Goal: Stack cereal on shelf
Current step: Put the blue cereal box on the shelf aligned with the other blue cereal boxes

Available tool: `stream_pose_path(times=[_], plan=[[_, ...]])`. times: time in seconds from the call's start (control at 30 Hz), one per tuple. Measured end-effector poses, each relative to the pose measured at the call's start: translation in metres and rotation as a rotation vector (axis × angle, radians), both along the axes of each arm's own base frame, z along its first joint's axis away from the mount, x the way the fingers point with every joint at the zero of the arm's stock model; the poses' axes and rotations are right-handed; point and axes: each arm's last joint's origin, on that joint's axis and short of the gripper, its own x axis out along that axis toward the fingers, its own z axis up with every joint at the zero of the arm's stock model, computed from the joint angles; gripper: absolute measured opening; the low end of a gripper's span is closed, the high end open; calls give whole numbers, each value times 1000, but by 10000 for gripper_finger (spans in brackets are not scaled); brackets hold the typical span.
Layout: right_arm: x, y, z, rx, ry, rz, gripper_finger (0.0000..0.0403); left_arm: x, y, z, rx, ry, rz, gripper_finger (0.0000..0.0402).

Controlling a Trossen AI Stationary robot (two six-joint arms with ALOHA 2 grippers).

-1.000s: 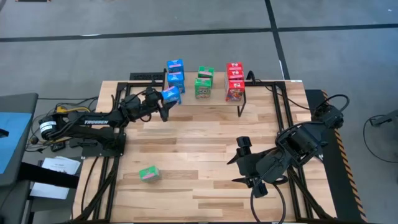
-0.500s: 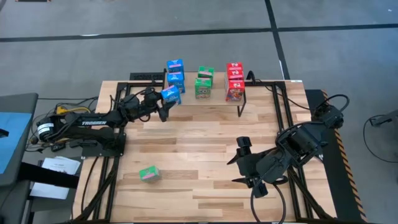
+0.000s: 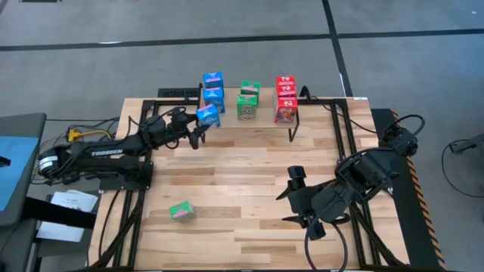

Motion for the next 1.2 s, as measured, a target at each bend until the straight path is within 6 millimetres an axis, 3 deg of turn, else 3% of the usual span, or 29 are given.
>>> stream_pose_path(times=[0.57,1.2], plan=[[0,0,0,0,0,0,281,-2,-4,-3,0,74,-7,291],[0,0,0,1,0,0,281,-25,-20,5,6,127,-63,291]])
